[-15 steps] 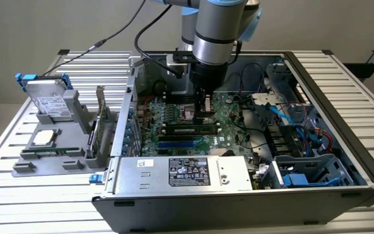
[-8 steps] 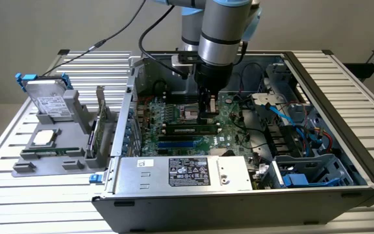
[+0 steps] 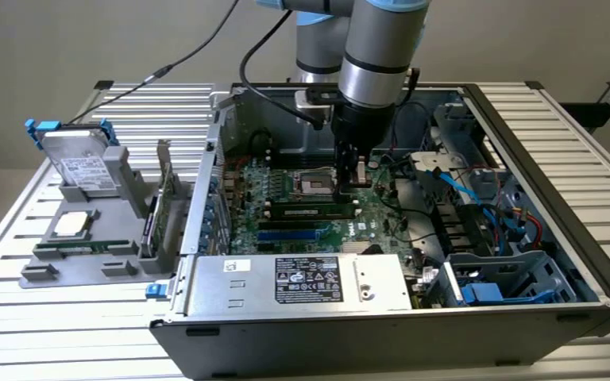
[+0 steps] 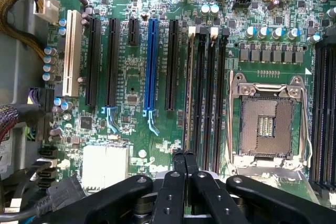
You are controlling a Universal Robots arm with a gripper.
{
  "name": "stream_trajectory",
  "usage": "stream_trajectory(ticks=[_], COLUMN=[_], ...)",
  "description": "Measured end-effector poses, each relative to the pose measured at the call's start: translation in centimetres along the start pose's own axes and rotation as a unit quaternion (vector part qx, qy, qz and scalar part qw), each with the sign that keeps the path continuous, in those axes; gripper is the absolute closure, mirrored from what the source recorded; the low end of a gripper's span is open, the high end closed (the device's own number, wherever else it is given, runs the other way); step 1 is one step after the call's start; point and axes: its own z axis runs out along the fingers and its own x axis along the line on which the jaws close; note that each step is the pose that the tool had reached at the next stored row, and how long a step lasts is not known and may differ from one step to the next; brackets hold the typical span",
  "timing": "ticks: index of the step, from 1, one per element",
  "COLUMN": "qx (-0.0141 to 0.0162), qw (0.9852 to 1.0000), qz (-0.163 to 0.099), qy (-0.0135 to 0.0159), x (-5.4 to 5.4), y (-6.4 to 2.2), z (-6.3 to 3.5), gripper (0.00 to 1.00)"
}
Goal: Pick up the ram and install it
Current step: 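Press down the ram until it locks into place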
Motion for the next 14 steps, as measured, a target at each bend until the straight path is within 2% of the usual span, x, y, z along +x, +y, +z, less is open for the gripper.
stream_trajectory(ticks=[14], qx=[0.0], qw=[1.0], qz=[0.0], qy=[0.0], x=[-0.04], y=[-0.07], z=[0.69], gripper=[0.9])
